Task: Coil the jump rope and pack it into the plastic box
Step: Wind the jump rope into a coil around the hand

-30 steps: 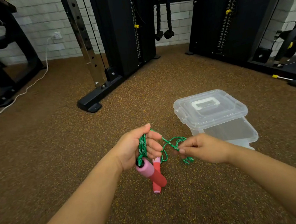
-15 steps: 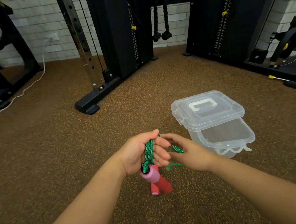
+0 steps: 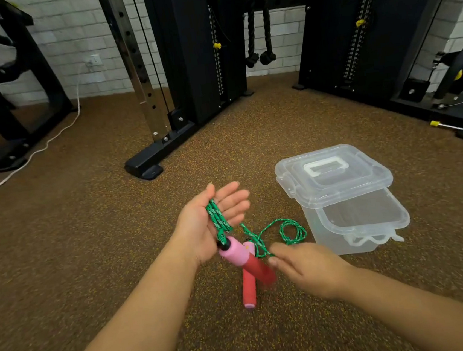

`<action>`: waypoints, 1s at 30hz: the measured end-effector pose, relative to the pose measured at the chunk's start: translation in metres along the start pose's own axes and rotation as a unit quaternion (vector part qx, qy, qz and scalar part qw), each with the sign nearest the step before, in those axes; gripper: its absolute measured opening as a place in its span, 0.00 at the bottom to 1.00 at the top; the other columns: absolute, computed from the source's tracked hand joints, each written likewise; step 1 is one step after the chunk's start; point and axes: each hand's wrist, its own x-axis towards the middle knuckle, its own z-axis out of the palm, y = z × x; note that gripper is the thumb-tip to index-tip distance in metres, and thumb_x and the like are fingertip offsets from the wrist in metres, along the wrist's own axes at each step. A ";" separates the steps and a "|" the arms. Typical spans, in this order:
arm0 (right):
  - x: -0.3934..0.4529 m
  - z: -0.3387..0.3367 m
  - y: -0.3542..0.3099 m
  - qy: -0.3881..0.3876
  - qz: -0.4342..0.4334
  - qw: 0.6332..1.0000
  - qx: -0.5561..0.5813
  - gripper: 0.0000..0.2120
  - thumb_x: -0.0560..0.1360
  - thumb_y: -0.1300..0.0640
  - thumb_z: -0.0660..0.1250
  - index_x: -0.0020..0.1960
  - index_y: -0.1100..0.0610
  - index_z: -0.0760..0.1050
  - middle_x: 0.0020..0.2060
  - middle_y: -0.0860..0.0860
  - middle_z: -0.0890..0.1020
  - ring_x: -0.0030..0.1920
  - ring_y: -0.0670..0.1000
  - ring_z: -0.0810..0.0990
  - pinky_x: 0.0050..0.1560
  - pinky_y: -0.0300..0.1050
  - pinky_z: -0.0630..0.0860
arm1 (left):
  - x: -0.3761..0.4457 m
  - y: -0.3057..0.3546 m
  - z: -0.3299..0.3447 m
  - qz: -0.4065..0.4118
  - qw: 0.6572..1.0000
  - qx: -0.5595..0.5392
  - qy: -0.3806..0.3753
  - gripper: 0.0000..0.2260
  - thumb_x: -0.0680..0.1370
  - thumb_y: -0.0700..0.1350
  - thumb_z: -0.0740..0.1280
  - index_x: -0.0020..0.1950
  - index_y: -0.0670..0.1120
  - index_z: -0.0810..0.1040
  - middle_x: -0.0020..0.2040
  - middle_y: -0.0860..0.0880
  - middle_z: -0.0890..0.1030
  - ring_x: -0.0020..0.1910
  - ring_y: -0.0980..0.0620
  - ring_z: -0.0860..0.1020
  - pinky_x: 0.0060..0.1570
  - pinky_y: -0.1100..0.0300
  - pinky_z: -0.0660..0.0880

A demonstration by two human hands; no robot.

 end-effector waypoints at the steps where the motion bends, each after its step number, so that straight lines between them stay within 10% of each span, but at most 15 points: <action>1: -0.001 -0.001 -0.003 0.005 -0.030 0.999 -0.034 0.12 0.81 0.44 0.48 0.48 0.50 0.65 0.42 0.53 0.79 0.44 0.57 0.77 0.40 0.50 0.69 | 0.002 -0.001 -0.002 0.006 1.000 -0.005 0.014 0.21 0.83 0.51 0.52 0.51 0.42 0.81 0.40 0.46 0.86 0.35 0.52 0.85 0.36 0.62 0.79; 11: -0.001 -0.037 -0.053 0.096 -0.213 0.971 -0.047 0.07 0.77 0.52 0.56 0.41 0.51 0.66 0.32 0.48 0.75 0.32 0.50 0.68 0.38 0.46 0.66 | 0.005 -0.012 0.007 -0.029 0.991 0.134 0.008 0.32 0.81 0.59 0.44 0.63 0.37 0.74 0.54 0.39 0.82 0.48 0.46 0.82 0.50 0.57 0.77; 16: 0.011 -0.070 -0.045 0.148 -0.177 0.973 -0.014 0.14 0.79 0.47 0.52 0.46 0.53 0.71 0.37 0.46 0.77 0.37 0.49 0.74 0.39 0.49 0.72 | -0.009 -0.014 0.007 -0.094 0.963 0.230 -0.105 0.43 0.77 0.66 0.38 0.31 0.41 0.83 0.29 0.42 0.81 0.30 0.50 0.81 0.33 0.64 0.76; 20: 0.018 -0.077 -0.026 0.180 -0.121 0.976 0.020 0.11 0.79 0.45 0.53 0.47 0.50 0.69 0.35 0.42 0.75 0.36 0.41 0.71 0.39 0.44 0.70 | -0.007 -0.017 0.002 -0.168 0.918 0.298 -0.199 0.48 0.72 0.71 0.35 0.50 0.38 0.82 0.38 0.38 0.84 0.37 0.45 0.83 0.37 0.61 0.76; 25: 0.031 -0.057 -0.007 0.175 0.008 0.954 0.243 0.08 0.79 0.54 0.61 0.42 0.53 0.72 0.30 0.43 0.71 0.32 0.39 0.70 0.36 0.35 0.66 | -0.016 -0.013 0.009 -0.168 0.894 0.313 -0.272 0.25 0.74 0.61 0.55 0.47 0.44 0.84 0.35 0.46 0.86 0.33 0.52 0.84 0.34 0.64 0.77; 30: 0.032 -0.027 -0.001 0.110 0.060 0.918 0.376 0.12 0.81 0.54 0.59 0.39 0.51 0.73 0.33 0.49 0.74 0.36 0.47 0.72 0.42 0.47 0.70 | -0.016 -0.013 0.014 -0.138 0.927 0.263 -0.231 0.19 0.74 0.55 0.58 0.42 0.44 0.84 0.31 0.45 0.84 0.29 0.52 0.83 0.34 0.62 0.77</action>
